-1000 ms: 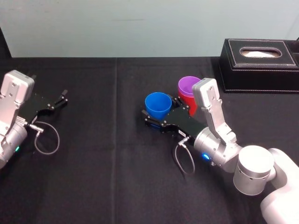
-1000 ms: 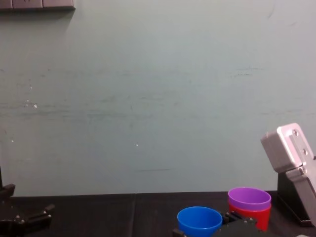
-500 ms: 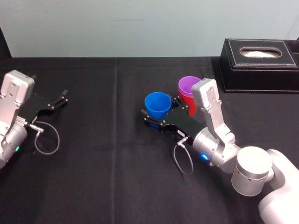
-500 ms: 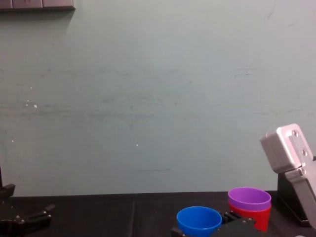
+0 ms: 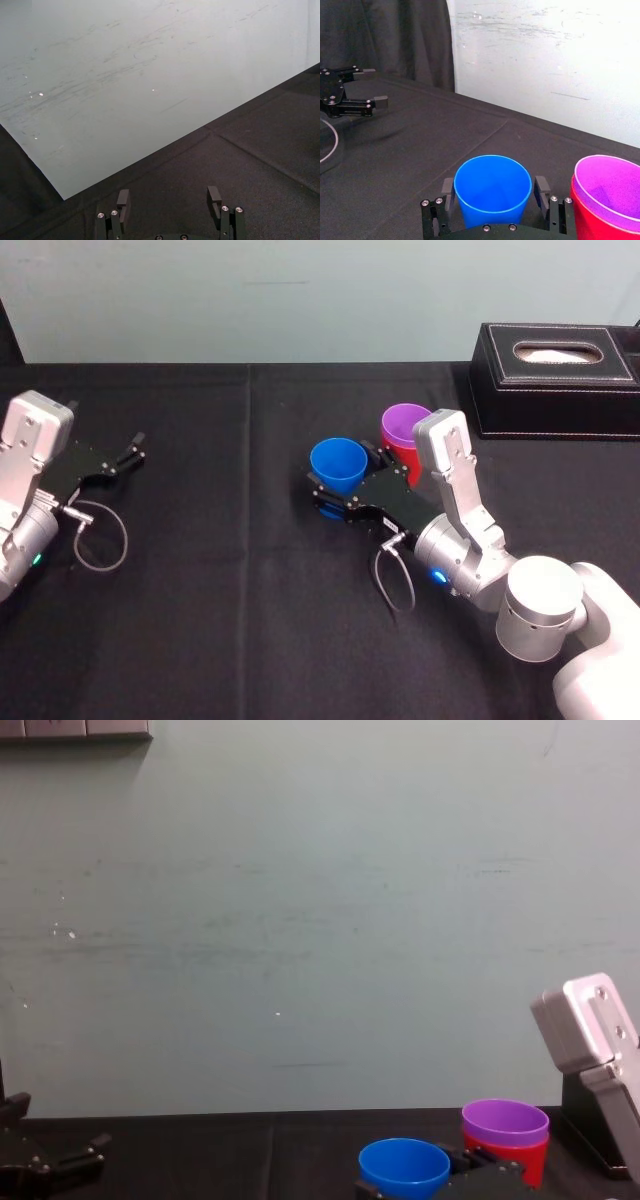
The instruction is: Stack the three plastic cups sequentially using one hand.
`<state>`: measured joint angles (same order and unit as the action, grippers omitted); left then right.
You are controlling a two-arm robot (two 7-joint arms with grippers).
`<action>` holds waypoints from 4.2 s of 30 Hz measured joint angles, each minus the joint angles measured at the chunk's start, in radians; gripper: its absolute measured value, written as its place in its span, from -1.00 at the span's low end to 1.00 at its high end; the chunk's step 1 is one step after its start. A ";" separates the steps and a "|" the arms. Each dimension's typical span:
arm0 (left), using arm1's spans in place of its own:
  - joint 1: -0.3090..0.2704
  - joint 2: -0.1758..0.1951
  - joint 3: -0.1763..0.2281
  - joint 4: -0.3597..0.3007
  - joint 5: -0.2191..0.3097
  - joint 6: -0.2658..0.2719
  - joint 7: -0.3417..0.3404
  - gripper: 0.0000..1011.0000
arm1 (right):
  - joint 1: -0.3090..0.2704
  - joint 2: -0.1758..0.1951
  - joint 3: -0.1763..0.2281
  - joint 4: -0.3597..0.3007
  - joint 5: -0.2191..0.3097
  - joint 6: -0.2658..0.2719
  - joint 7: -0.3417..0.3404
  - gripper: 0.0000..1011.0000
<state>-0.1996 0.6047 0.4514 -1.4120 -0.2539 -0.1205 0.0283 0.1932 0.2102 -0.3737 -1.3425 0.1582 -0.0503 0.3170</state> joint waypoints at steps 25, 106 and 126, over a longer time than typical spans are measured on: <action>0.000 0.000 0.000 0.000 0.000 0.000 0.000 0.99 | 0.008 -0.014 0.009 0.015 0.007 0.004 0.008 0.98; 0.000 0.000 0.000 0.000 0.000 0.000 0.000 0.99 | 0.033 0.162 0.120 -0.271 0.108 0.198 0.002 0.44; 0.000 0.000 0.000 0.000 0.000 0.000 0.000 0.99 | 0.042 0.143 0.112 -0.197 0.098 0.154 -0.006 0.44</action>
<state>-0.1995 0.6047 0.4514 -1.4120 -0.2539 -0.1205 0.0283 0.2350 0.3534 -0.2619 -1.5398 0.2563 0.1035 0.3112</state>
